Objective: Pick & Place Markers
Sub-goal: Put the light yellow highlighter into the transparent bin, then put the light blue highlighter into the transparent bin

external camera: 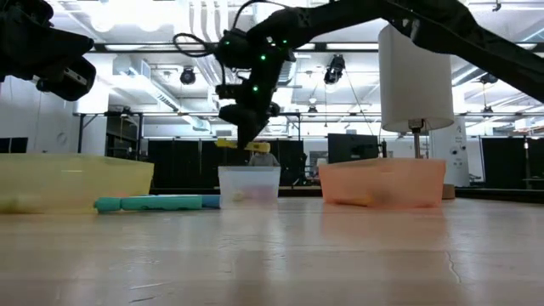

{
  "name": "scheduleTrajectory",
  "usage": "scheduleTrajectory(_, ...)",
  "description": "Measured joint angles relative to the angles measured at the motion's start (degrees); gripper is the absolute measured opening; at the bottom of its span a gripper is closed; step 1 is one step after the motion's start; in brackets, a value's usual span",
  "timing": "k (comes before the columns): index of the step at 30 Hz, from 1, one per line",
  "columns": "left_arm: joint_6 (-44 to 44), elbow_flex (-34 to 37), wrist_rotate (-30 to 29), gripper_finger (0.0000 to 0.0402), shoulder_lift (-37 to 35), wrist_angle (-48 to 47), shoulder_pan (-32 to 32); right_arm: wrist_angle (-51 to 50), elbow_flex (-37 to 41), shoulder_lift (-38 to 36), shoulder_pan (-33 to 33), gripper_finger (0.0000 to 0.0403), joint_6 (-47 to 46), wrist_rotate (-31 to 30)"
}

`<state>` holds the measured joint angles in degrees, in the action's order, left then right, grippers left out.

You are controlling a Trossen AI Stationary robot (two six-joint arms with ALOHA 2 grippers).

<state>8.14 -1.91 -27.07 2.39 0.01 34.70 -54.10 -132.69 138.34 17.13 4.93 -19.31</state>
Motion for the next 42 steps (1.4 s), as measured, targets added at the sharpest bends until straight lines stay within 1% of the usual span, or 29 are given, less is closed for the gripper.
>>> scheduleTrajectory(3,0.00,0.00,0.02,0.0000,0.00,0.00,0.00,0.53,-0.15,0.04,2.20,0.0065,-3.90,1.88)
scheduleTrajectory(9,0.02,0.00,0.00,0.0000,0.00,0.00,0.00,0.84,1.78,0.85,5.55,0.0066,-10.78,7.50)
scheduleTrajectory(11,0.02,0.00,0.00,0.0000,0.00,0.00,0.00,0.78,1.99,1.16,5.89,0.0067,-12.19,7.86)
scheduleTrajectory(21,0.00,0.01,0.00,0.0000,0.00,0.00,0.00,2.37,1.99,1.21,5.49,0.0128,-11.00,7.80)
scheduleTrajectory(26,0.00,0.02,0.00,0.0000,0.00,0.00,-0.02,2.45,1.99,1.13,5.16,0.0147,-10.98,7.93)
scheduleTrajectory(32,0.00,0.01,0.02,0.0000,0.00,0.00,0.00,3.28,1.97,0.15,1.82,0.0153,-7.83,13.36)
scheduleTrajectory(42,0.00,0.00,0.02,0.0000,0.00,0.02,0.00,6.27,1.97,0.05,-7.46,0.0138,0.26,13.84)
